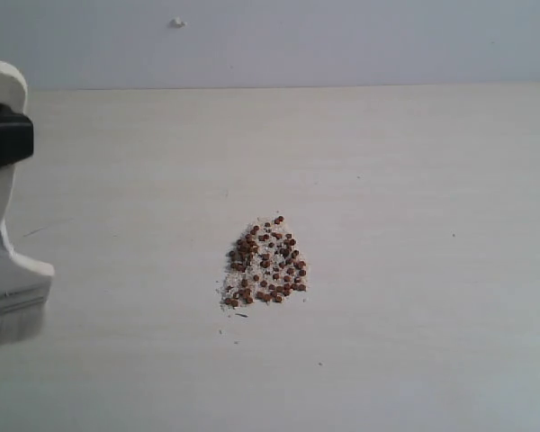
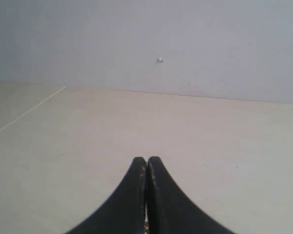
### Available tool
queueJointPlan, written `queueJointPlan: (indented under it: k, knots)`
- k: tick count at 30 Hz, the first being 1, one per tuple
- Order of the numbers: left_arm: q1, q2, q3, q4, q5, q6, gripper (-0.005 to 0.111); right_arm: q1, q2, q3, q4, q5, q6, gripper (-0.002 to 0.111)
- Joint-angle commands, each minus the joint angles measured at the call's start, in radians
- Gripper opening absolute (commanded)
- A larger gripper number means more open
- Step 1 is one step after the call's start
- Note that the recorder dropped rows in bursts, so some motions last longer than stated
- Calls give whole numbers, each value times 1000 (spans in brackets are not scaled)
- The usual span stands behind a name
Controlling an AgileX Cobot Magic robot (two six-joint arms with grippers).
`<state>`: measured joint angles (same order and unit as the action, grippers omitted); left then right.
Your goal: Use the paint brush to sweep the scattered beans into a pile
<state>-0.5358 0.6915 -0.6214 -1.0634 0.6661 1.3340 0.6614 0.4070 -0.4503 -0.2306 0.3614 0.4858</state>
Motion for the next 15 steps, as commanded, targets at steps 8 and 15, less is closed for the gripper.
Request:
queueJointPlan:
  k: [8, 15]
  knots:
    - [26, 85, -15, -375, 555, 452, 0, 2, -2, 4, -1, -12, -1, 0]
    - [26, 182, -15, -309, 252, 338, 0, 2, -2, 4, -1, -12, -1, 0]
